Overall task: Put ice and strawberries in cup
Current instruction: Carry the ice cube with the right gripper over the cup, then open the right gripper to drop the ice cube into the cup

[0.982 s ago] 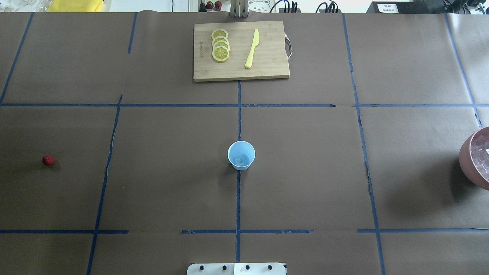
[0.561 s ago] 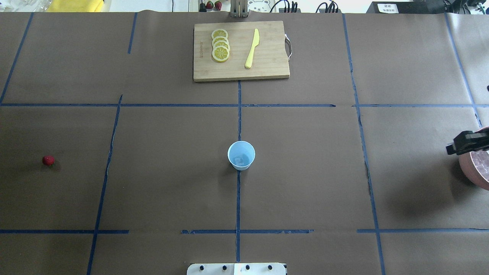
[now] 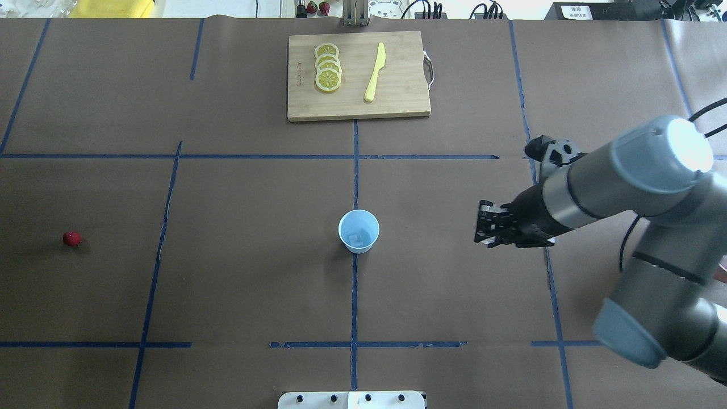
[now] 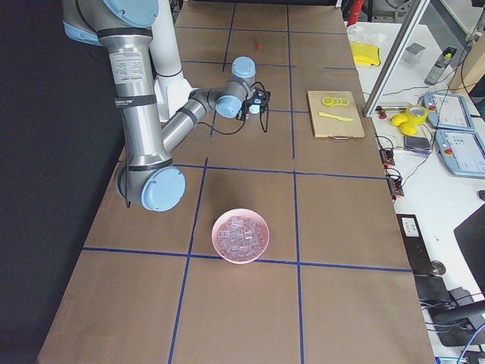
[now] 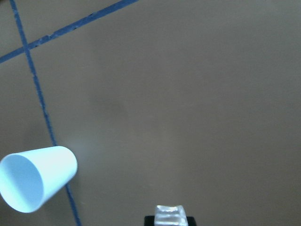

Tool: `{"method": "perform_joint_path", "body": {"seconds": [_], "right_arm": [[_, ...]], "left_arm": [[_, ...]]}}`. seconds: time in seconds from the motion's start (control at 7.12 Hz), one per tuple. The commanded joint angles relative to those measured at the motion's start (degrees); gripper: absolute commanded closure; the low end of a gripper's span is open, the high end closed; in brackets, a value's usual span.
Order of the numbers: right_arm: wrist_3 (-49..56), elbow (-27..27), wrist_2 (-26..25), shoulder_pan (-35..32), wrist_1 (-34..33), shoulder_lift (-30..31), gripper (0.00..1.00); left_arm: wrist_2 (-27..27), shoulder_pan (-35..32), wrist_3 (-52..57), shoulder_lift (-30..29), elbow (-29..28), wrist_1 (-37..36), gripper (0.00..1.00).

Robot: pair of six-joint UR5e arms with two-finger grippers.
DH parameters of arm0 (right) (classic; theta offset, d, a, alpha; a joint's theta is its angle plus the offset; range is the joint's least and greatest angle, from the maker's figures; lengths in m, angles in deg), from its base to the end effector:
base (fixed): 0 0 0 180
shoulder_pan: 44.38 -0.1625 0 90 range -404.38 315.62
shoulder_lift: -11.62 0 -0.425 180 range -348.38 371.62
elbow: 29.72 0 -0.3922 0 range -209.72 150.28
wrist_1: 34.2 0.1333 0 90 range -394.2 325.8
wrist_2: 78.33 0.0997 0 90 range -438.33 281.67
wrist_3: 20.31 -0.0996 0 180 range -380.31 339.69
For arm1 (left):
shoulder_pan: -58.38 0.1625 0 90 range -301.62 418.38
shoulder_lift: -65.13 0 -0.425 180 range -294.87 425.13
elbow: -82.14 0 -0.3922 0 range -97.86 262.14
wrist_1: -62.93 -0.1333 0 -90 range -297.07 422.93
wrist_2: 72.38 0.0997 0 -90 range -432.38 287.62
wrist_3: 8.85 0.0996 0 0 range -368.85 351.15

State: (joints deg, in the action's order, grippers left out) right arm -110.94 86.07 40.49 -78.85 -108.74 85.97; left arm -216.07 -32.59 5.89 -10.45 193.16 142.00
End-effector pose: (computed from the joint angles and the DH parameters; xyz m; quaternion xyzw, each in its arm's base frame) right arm -0.3938 -0.3738 0.2763 -0.0750 -0.5051 0.1437 0.8477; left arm -0.0594 -0.3778 0.5954 0.0283 0.4516 0.0899 0.8872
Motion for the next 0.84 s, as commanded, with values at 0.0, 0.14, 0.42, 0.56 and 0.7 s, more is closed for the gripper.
{"method": "perform_joint_path", "body": {"seconds": [0.0, 0.14, 0.42, 0.56, 0.7], "right_arm": [[-13.0, -12.6, -8.7, 6.7, -1.3, -16.2, 0.98], [-13.6, -14.2, -11.3, 8.2, -1.1, -17.9, 0.98], [-16.4, -19.6, -12.9, 8.9, -0.9, -23.5, 0.98], [-16.4, -19.7, -12.9, 8.9, -0.9, -23.6, 0.98], [-16.2, -19.9, -13.0, 8.9, -0.9, -23.5, 0.96]], "left_arm": [[0.0, 0.0, -0.1, 0.0, 0.9, 0.0, 0.0], [0.0, 0.0, -0.1, 0.0, 0.9, 0.0, 0.0], [0.0, 0.0, -0.2, 0.0, 0.9, -0.1, 0.0], [0.0, 0.0, -0.2, 0.0, 0.8, -0.1, 0.0], [0.0, 0.0, -0.3, 0.0, 0.8, -0.1, 0.0]]}}
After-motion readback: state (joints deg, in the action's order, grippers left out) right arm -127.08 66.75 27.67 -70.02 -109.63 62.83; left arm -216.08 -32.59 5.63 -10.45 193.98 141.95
